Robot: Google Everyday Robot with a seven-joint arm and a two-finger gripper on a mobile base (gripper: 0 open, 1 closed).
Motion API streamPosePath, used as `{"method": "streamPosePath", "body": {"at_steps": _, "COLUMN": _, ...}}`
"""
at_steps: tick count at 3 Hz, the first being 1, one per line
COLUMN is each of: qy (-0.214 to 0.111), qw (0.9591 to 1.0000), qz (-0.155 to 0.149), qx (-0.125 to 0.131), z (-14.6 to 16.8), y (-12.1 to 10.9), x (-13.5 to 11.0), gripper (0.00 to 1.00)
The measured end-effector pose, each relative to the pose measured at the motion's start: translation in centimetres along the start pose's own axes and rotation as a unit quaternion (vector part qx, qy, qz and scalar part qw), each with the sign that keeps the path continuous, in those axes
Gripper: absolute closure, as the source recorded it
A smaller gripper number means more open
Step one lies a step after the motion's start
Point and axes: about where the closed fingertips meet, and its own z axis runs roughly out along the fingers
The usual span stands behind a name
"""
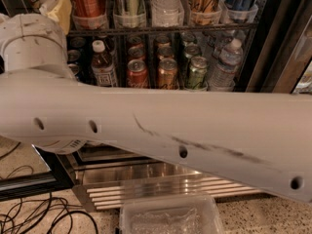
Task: Pick 7up can from top shelf of fridge
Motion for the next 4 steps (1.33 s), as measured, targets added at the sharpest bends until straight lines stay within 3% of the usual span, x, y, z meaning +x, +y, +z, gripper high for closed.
{"method": "streamPosePath", "body": {"at_steps": 2, "qy": 0.009, "qw": 0.9999, "qz": -0.008, "qx": 0.011, "z": -0.2, "y": 0.0, "x": 0.8, "gripper": 0.22}}
{"method": "streamPosePath", "body": {"at_steps": 4, "qy": 0.008, "qw": 0.9999, "qz": -0.009, "qx": 0.005, "z": 1.4, "y": 0.6, "x": 1.6, "gripper": 0.30}}
